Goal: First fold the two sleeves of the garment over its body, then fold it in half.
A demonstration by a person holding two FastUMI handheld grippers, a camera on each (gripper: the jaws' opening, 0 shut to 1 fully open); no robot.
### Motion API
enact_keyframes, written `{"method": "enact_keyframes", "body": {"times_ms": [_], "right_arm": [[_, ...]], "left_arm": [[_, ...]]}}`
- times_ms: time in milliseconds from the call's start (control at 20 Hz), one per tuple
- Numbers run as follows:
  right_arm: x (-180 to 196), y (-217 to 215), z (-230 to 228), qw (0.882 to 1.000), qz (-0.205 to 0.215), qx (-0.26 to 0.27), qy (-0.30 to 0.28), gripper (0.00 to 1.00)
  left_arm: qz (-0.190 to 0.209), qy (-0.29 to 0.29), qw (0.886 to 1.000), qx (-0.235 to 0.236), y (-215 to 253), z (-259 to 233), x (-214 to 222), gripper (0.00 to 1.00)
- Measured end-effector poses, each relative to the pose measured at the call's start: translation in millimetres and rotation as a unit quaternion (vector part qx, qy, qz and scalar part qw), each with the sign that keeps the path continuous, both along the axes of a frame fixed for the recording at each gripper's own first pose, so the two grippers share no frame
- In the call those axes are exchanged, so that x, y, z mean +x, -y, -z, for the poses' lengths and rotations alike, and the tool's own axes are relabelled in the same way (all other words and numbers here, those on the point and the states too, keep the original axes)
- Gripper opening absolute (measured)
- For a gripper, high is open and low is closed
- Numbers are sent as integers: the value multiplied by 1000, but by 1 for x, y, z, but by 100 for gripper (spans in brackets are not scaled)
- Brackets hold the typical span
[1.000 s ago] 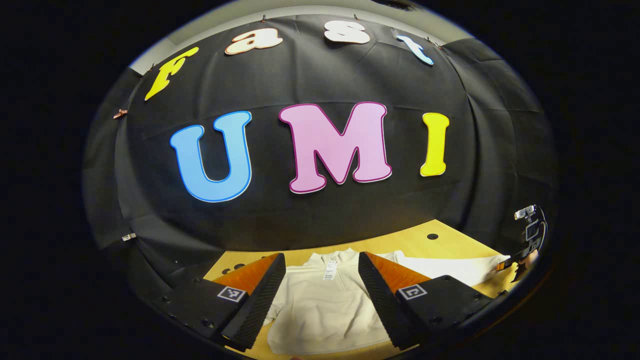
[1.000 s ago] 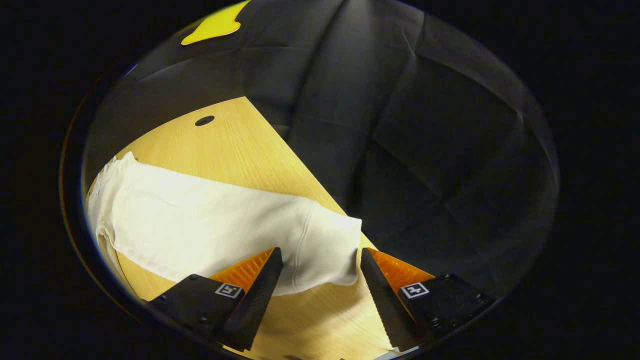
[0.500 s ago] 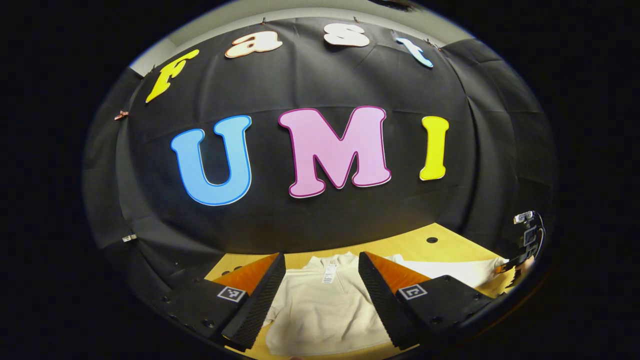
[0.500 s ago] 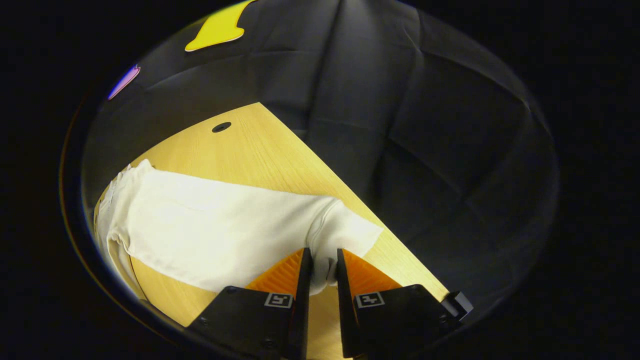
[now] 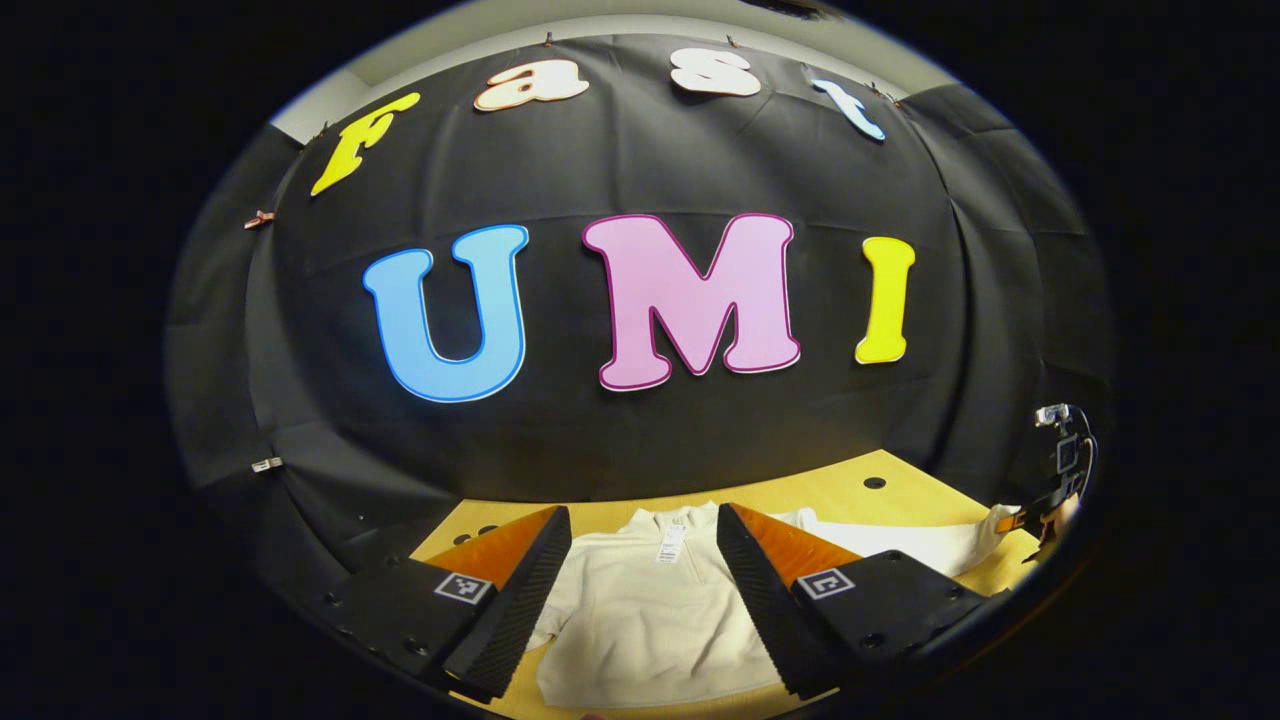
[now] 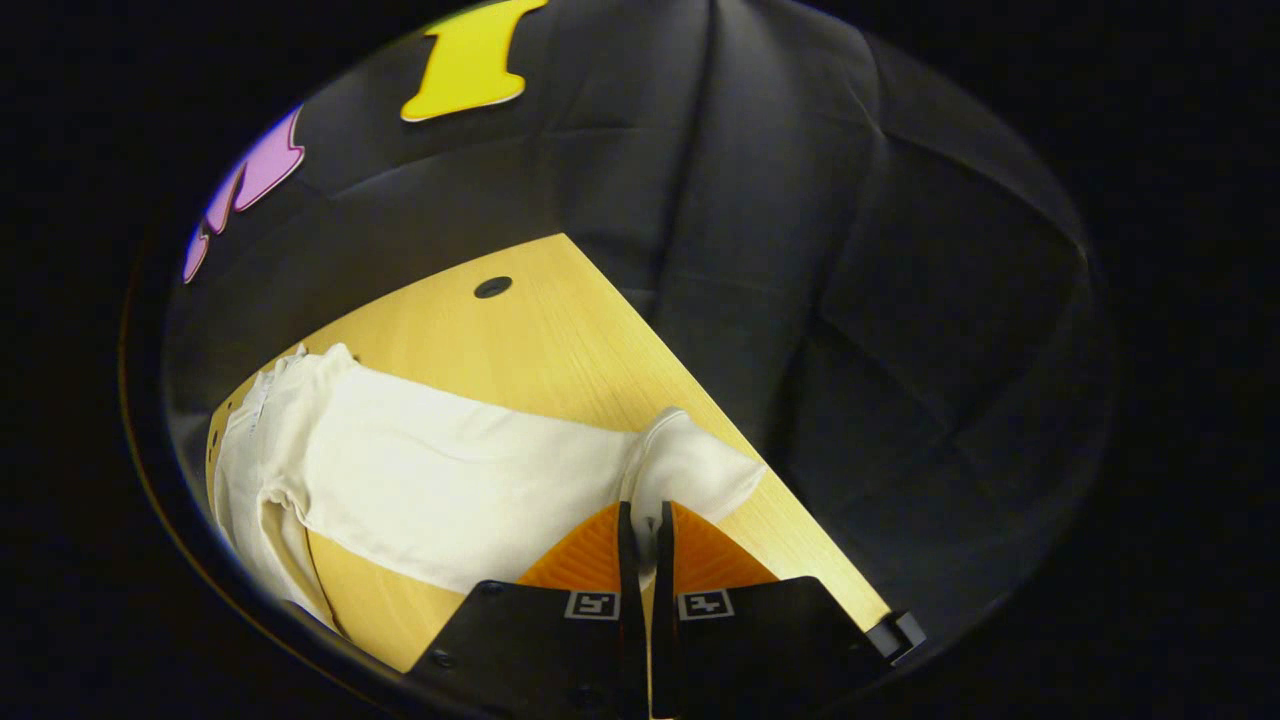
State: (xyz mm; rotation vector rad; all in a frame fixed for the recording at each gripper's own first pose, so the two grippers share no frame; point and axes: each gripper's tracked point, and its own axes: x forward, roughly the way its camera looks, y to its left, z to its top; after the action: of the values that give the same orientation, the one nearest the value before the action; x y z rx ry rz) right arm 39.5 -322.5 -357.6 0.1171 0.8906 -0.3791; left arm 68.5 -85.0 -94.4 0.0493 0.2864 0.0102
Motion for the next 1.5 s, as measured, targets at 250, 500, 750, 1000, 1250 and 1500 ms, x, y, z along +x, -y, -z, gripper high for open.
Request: {"method": "enact_keyframes", "body": {"times_ms": [250, 500, 750, 1000, 1250, 1500], "right_arm": [[50, -44, -54, 998, -42, -1, 45, 6], [101, -93, -112, 991, -94, -2, 92, 6], [150, -172, -165, 974, -180, -11, 134, 6], [191, -287, -200, 945, -282, -3, 165, 6], [210, -399, -202, 917, -359, 18, 172, 6], [214, -503, -178, 894, -417, 35, 158, 6]], "left_arm": [[-17, 11, 1000, -12, -18, -6, -6, 95], [-39, 17, 999, -26, -46, -7, -17, 95], [-64, 25, 997, -30, -78, -9, -29, 95], [-94, 32, 994, -39, -110, -8, -42, 95], [-128, 33, 990, -39, -145, -4, -55, 95], [-162, 34, 985, -38, -184, 0, -67, 95]]}}
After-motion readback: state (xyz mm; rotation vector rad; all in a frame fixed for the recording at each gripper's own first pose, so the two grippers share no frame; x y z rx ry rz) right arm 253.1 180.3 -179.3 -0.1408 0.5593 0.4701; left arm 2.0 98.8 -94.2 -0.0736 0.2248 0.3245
